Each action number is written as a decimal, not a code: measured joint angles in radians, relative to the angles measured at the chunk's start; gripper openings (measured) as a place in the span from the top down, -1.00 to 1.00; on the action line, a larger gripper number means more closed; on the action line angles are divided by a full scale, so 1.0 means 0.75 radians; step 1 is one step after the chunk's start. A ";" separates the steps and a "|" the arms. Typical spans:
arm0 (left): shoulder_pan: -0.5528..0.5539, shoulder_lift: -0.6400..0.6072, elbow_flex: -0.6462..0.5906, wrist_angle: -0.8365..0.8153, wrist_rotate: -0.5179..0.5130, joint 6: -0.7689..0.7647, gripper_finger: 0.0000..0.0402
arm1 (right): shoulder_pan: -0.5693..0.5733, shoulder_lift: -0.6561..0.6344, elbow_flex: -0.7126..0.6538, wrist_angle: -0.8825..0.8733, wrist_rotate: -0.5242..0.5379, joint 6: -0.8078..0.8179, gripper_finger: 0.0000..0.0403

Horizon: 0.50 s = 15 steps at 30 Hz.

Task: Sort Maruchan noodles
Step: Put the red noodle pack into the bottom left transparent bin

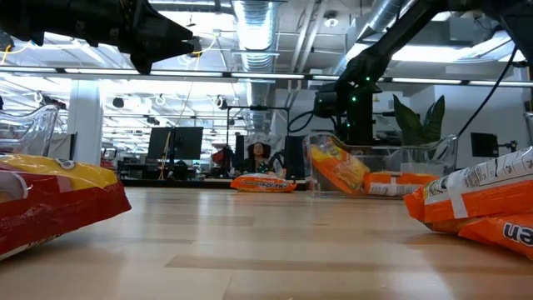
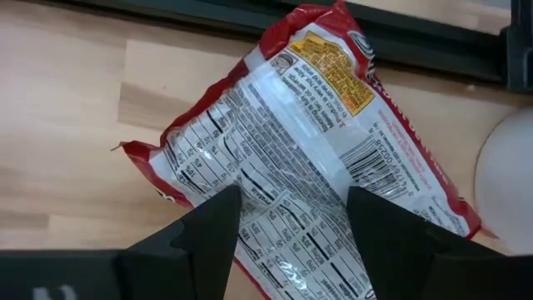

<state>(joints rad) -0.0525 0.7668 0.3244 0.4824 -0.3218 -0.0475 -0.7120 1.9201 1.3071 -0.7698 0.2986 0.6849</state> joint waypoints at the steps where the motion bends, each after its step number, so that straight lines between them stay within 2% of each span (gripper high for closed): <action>1: 0.000 0.000 0.000 0.000 0.000 0.000 0.15 | 0.000 0.000 0.000 -0.002 0.004 -0.016 -0.22; 3: 0.000 0.000 0.000 0.000 0.001 -0.001 0.15 | 0.004 0.000 0.000 -0.010 0.006 -0.037 -0.16; 5: 0.000 0.000 0.000 0.000 0.001 -0.002 0.15 | 0.005 0.000 0.000 -0.026 0.015 -0.038 -0.01; 8: 0.000 0.000 0.000 0.000 0.001 -0.002 0.15 | 0.004 0.000 0.000 -0.046 0.026 -0.060 0.38; 11: 0.000 0.000 0.000 0.000 0.001 -0.002 0.15 | 0.007 -0.001 -0.002 -0.046 0.044 -0.121 0.85; 12: 0.000 0.000 0.000 0.000 0.001 -0.002 0.15 | 0.009 -0.001 -0.002 -0.044 0.049 -0.143 0.91; 15: 0.000 0.000 0.000 0.000 0.001 -0.002 0.15 | 0.018 -0.005 -0.004 -0.042 0.085 -0.169 0.93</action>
<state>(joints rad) -0.0525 0.7670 0.3244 0.4828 -0.3210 -0.0490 -0.6987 1.9165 1.3045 -0.8014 0.3623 0.5578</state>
